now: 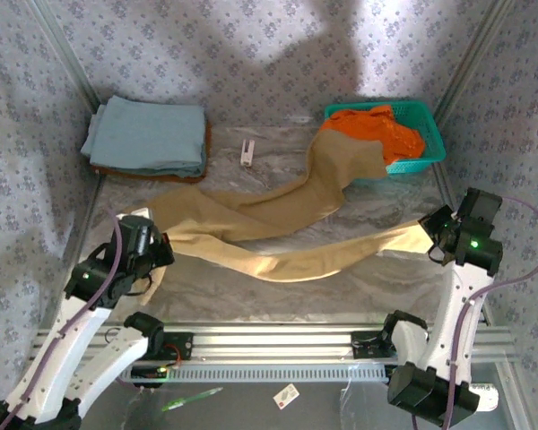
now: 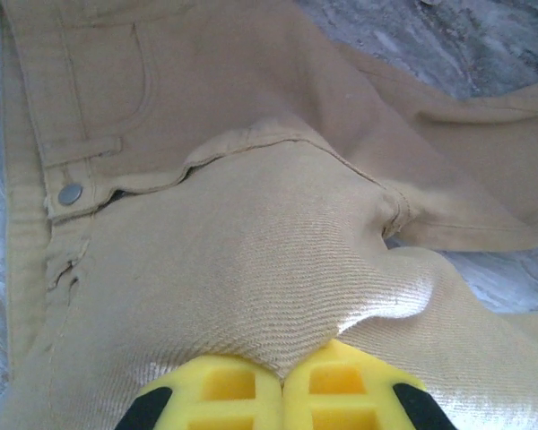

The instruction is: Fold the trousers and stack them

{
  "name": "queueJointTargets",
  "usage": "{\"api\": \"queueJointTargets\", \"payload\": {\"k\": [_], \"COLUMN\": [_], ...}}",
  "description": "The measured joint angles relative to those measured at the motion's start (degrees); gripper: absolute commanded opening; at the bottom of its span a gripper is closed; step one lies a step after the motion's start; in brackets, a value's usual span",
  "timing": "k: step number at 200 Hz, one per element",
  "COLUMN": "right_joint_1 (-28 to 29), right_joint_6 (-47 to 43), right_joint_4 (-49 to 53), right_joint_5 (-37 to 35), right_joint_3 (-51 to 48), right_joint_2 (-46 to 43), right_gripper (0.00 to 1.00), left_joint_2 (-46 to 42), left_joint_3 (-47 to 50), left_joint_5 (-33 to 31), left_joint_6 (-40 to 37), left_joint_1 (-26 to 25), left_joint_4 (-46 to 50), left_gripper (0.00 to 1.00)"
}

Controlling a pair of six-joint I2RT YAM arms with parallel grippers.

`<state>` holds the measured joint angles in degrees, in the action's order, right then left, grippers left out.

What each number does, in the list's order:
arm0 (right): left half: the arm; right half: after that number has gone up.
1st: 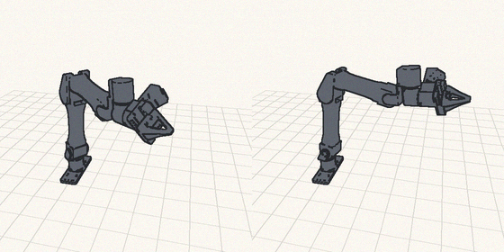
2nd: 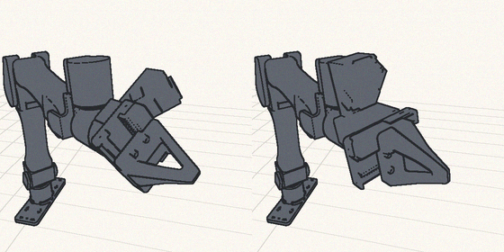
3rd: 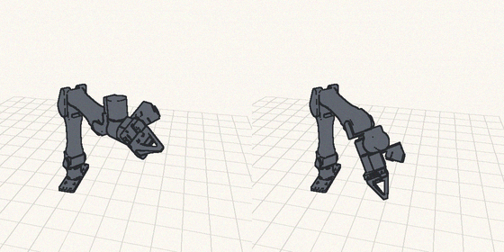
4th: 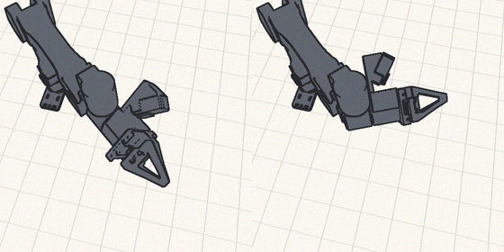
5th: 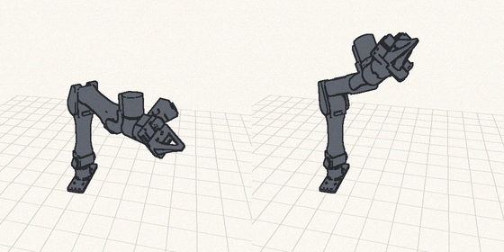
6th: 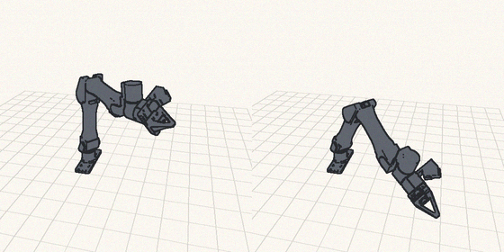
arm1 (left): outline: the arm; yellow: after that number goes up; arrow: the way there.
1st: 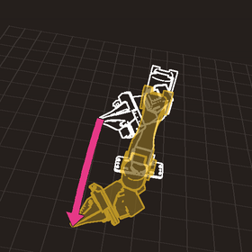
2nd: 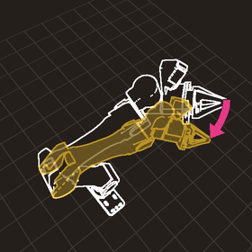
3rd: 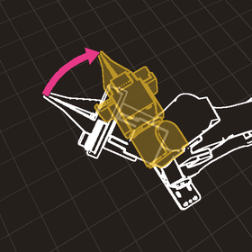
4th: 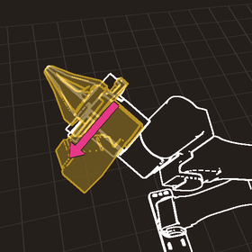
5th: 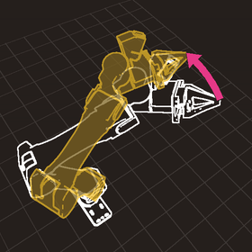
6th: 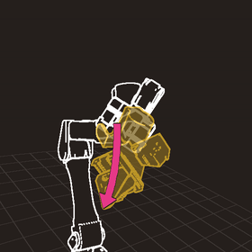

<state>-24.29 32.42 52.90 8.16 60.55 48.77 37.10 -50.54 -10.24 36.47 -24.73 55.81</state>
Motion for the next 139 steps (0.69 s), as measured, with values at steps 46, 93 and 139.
{"api": "queueJointTargets", "payload": {"k": [46,93,139], "right_joint_1": [0.5,8.1,12.6], "right_joint_6": [0.4,1.4,0.1], "right_joint_4": [-2.8,-7.7,-7.1], "right_joint_5": [4.3,3.2,0.6], "right_joint_3": [1.4,15.7,35.1], "right_joint_2": [1.4,34.3,58.4], "right_gripper": [0.00,0.32,0.61], "left_joint_2": [0.4,17.0,26.3], "left_joint_3": [2.6,6.8,8.7], "left_joint_5": [1.3,8.3,12.8], "left_joint_6": [0.5,1.1,2.0], "left_joint_1": [1.0,10.3,15.7], "left_joint_4": [-1.2,-14.1,-23.5], "left_gripper": [0.00,0.00,0.00]}}
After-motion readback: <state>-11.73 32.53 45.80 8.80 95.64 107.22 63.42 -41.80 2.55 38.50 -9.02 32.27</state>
